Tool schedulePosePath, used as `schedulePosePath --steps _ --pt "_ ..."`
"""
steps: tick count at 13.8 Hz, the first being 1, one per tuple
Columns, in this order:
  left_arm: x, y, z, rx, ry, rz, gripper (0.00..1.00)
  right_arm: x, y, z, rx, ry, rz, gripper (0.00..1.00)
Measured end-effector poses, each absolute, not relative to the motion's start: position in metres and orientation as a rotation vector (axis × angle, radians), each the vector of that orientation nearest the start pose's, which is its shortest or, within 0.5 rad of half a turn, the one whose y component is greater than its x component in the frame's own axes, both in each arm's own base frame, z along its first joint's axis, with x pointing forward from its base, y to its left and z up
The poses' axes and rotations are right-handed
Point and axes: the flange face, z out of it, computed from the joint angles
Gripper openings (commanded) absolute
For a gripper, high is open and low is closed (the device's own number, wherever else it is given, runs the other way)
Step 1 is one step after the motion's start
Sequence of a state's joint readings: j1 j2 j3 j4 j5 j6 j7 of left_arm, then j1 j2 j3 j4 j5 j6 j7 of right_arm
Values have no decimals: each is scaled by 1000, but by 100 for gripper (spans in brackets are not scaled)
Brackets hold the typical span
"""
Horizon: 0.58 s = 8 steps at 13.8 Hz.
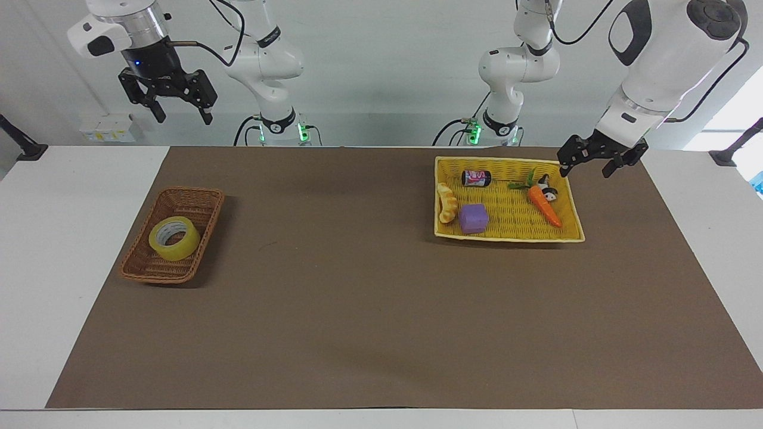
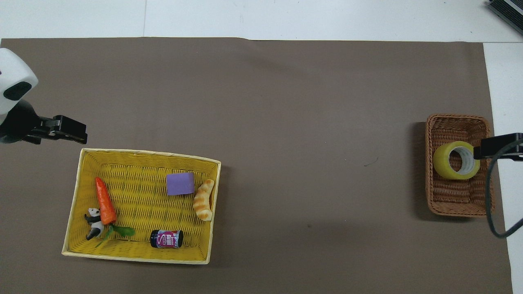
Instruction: Move tape to another basket
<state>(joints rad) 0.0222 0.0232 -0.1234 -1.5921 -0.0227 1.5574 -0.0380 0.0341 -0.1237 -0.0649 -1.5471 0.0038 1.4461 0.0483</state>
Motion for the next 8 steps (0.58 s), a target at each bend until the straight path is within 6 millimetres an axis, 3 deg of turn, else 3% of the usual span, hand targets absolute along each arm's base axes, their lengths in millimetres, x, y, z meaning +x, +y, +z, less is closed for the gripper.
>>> schedulePosePath --steps 8 --pt "556 -58 601 -3160 100 94 100 497 -11 688 -3136 22 -26 100"
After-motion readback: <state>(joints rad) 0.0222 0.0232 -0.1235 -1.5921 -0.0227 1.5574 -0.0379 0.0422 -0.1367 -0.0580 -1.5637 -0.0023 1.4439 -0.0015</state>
